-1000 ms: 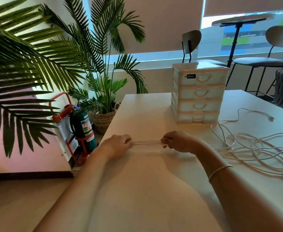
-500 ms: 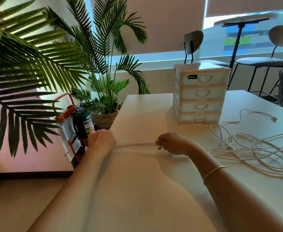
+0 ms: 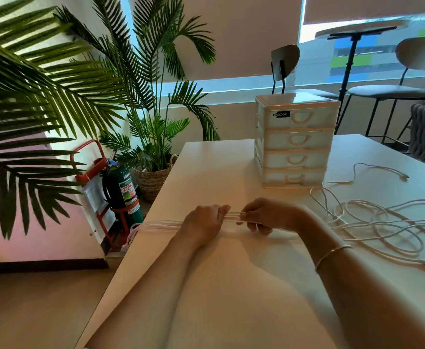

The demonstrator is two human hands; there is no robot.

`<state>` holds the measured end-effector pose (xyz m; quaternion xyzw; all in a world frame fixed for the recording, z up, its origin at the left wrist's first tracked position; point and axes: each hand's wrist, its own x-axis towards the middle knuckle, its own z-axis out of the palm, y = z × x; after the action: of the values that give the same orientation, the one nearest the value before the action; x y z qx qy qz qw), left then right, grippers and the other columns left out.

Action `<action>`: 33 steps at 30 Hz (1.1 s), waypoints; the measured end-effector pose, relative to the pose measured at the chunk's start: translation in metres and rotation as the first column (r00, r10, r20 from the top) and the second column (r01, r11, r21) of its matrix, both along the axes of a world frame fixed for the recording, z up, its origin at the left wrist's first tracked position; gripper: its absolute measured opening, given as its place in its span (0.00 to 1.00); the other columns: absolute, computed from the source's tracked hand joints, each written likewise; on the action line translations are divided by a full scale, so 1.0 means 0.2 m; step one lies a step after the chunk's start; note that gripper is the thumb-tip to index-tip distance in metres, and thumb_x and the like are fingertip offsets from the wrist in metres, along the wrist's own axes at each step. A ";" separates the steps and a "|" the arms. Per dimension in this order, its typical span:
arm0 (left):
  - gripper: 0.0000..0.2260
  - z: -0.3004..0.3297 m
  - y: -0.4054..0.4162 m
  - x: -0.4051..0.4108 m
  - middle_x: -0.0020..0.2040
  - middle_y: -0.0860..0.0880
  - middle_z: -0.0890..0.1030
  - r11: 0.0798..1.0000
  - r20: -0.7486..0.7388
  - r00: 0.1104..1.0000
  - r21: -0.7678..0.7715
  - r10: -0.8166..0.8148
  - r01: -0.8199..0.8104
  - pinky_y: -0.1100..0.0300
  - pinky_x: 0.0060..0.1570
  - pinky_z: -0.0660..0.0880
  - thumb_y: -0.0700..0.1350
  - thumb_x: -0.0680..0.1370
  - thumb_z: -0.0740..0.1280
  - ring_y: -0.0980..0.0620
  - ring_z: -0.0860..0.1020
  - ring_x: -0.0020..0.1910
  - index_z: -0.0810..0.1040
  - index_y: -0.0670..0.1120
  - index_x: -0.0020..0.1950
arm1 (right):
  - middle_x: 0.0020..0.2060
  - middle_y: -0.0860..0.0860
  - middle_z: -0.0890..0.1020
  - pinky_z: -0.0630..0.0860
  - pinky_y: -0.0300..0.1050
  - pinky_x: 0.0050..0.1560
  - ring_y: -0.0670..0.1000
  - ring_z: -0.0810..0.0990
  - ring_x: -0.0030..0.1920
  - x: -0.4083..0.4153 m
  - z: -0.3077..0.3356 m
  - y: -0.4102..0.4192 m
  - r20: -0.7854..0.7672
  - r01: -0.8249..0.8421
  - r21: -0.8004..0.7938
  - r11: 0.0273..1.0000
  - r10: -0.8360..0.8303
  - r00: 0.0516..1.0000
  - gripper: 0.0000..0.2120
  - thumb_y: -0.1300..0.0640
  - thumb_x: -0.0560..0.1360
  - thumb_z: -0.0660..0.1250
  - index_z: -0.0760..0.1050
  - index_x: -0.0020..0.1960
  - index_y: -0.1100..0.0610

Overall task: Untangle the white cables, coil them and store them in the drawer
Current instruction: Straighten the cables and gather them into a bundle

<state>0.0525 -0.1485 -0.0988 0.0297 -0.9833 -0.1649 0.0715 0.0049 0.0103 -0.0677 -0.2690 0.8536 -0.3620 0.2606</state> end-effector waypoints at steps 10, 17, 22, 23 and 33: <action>0.13 0.02 -0.03 0.01 0.49 0.43 0.80 0.977 -0.059 0.997 0.202 -0.053 0.064 0.60 0.42 0.64 0.47 0.82 0.55 0.43 0.76 0.51 0.76 0.43 0.52 | 0.27 0.48 0.68 0.57 0.39 0.28 0.46 0.61 0.27 0.00 -0.01 0.01 0.000 0.055 -0.047 0.997 -0.055 0.998 0.15 0.54 0.80 0.58 0.77 0.38 0.55; 0.12 0.03 -0.01 0.04 0.42 0.45 0.77 0.973 -0.047 0.988 0.175 -0.147 0.153 0.59 0.40 0.64 0.49 0.82 0.54 0.48 0.72 0.41 0.71 0.46 0.44 | 0.28 0.48 0.69 0.60 0.35 0.28 0.45 0.64 0.28 -0.01 0.00 0.02 -0.126 0.118 -0.081 0.990 -0.128 0.984 0.15 0.55 0.79 0.59 0.75 0.35 0.54; 0.14 0.02 -0.03 0.02 0.47 0.40 0.79 0.983 -0.070 0.993 0.149 -0.098 0.108 0.55 0.44 0.68 0.50 0.82 0.54 0.42 0.75 0.46 0.73 0.43 0.47 | 0.29 0.47 0.69 0.60 0.34 0.24 0.44 0.63 0.27 0.01 -0.01 0.01 -0.128 0.062 -0.029 0.998 -0.066 0.990 0.13 0.56 0.79 0.58 0.76 0.38 0.53; 0.14 0.01 -0.04 0.01 0.48 0.40 0.80 0.984 -0.070 0.993 0.145 -0.091 0.100 0.55 0.45 0.69 0.50 0.81 0.54 0.42 0.76 0.48 0.74 0.42 0.48 | 0.29 0.47 0.69 0.59 0.34 0.24 0.44 0.62 0.26 0.02 -0.01 0.02 -0.086 0.027 0.009 1.000 -0.026 0.996 0.13 0.56 0.80 0.58 0.76 0.40 0.54; 0.15 0.00 -0.04 0.01 0.52 0.41 0.81 0.983 -0.087 0.991 0.146 -0.101 0.113 0.56 0.49 0.69 0.49 0.82 0.55 0.42 0.77 0.53 0.76 0.40 0.51 | 0.30 0.51 0.77 0.62 0.39 0.28 0.48 0.68 0.25 -0.08 0.06 0.30 -0.113 0.131 0.108 0.985 -0.119 0.986 0.12 0.66 0.77 0.57 0.72 0.36 0.58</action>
<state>0.0538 -0.1571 -0.0984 -0.0244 -0.9646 -0.2431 0.0989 -0.0116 0.0710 -0.0554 -0.2181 0.9010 -0.3131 0.2066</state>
